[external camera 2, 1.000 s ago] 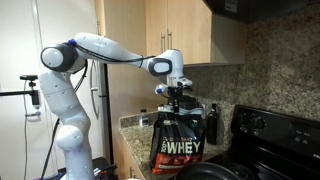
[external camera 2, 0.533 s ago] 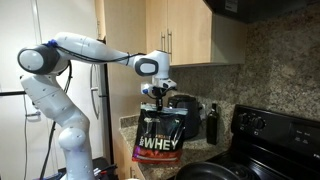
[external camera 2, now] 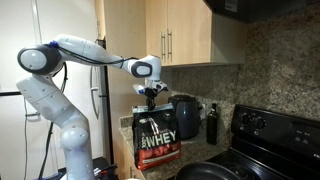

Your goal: Move the packet of whey to the left side of the countertop

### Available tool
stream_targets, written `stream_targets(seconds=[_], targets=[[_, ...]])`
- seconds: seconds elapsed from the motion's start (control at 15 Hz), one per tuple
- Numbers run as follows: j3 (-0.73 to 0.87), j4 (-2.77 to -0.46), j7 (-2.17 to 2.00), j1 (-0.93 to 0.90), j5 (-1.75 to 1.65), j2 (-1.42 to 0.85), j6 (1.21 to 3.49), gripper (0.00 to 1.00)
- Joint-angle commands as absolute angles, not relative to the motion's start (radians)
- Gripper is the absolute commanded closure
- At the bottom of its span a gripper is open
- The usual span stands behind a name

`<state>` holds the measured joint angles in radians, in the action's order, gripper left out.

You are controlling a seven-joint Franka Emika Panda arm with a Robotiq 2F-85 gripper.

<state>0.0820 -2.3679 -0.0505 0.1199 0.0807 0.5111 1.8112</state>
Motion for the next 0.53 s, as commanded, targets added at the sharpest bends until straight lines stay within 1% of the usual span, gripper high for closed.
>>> stream_targets(seconds=[0.0,0.2,0.27,0.47], targets=[[-0.025,-2.383,-0.048,0.011,0.107,0.607,1.745,1.00],[-0.020,-2.348,0.016,-0.048,0.126,0.612,1.706,1.00],[-0.044,-2.392,-0.050,-0.035,0.099,0.592,1.752,0.98],[-0.041,-2.389,-0.031,-0.054,0.112,0.606,1.745,0.98]])
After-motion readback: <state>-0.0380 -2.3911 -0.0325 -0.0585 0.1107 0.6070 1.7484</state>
